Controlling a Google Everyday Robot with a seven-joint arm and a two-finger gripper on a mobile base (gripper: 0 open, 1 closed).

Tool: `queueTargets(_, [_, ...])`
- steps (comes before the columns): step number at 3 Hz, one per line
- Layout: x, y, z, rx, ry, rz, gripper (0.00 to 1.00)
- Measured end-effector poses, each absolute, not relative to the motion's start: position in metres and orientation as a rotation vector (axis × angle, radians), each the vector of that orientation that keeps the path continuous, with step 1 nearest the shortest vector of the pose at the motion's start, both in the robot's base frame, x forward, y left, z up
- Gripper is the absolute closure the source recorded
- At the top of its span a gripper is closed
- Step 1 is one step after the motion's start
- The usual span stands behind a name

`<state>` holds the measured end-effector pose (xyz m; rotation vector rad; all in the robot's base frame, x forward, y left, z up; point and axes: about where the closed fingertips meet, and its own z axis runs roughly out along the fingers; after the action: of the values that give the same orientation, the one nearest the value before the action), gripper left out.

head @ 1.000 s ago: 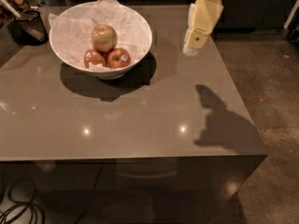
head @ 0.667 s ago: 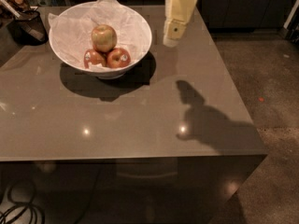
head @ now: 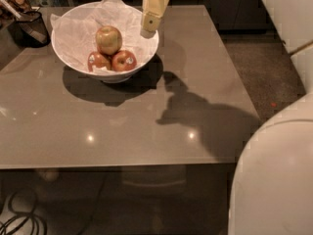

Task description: Pick apple from white bowl

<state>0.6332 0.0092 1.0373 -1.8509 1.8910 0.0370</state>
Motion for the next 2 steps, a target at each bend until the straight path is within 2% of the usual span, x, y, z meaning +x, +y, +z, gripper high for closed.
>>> queueTargets(1, [0.633,0.009,1.037,-1.851,1.891,0.037,0.00])
queueTargets(2, [0.648,0.043,1.023,-1.896,1.870,0.080,0.00])
